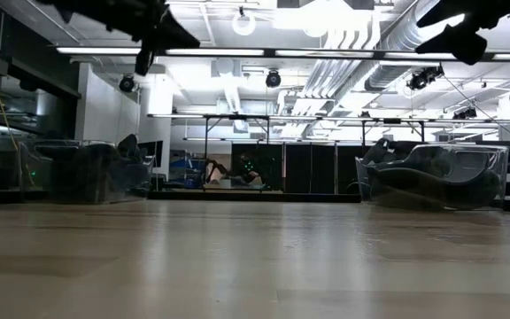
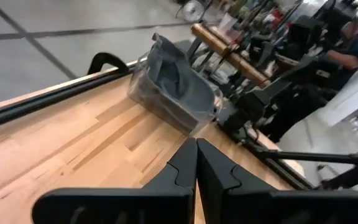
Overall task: Pick & Place hat
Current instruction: Return to Home Position
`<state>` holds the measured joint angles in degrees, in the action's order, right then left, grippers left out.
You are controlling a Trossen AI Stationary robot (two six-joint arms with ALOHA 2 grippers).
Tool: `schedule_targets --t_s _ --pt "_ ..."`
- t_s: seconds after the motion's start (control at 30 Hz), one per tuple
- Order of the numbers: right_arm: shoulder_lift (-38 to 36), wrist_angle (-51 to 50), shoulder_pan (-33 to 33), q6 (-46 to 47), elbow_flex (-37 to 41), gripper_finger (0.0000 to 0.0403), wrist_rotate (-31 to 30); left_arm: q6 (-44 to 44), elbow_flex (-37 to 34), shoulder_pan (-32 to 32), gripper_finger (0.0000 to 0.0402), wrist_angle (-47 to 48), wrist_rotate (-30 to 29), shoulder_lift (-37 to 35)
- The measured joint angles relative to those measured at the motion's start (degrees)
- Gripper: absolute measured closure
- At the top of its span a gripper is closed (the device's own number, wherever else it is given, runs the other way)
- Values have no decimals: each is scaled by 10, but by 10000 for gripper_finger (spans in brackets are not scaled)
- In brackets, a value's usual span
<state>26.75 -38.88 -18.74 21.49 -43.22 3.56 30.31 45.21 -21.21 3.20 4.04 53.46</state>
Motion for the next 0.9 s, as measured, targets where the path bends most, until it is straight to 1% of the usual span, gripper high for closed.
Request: schedule_targets --t_s 0.07,0.17,0.3,0.43,0.57,0.63,0.77,0.83,0.9 --pt "-7 0 0 -9 0 151 -2 11 -41 0 401 -42 4 -22" --pt "-15 1 0 -12 0 151 -2 17 -97 0 401 -73 4 -63" --pt "-14 1 0 -10 0 151 -20 42 -161 0 401 -117 1 -108" --pt "-14 1 0 -10 0 151 -49 59 -218 1 401 -162 1 -157" --pt "-14 1 0 -10 0 151 -80 71 -260 21 401 -170 -23 -195" --pt "-14 1 0 -7 0 151 -99 70 -276 41 401 -167 -45 -208" --pt "-14 1 0 9 0 151 -126 68 -302 96 401 -170 -132 -229" --pt "-14 1 0 11 0 151 -130 62 -315 126 401 -168 -172 -237" --pt "-14 1 0 12 0 151 -121 56 -328 148 401 -168 -201 -247"
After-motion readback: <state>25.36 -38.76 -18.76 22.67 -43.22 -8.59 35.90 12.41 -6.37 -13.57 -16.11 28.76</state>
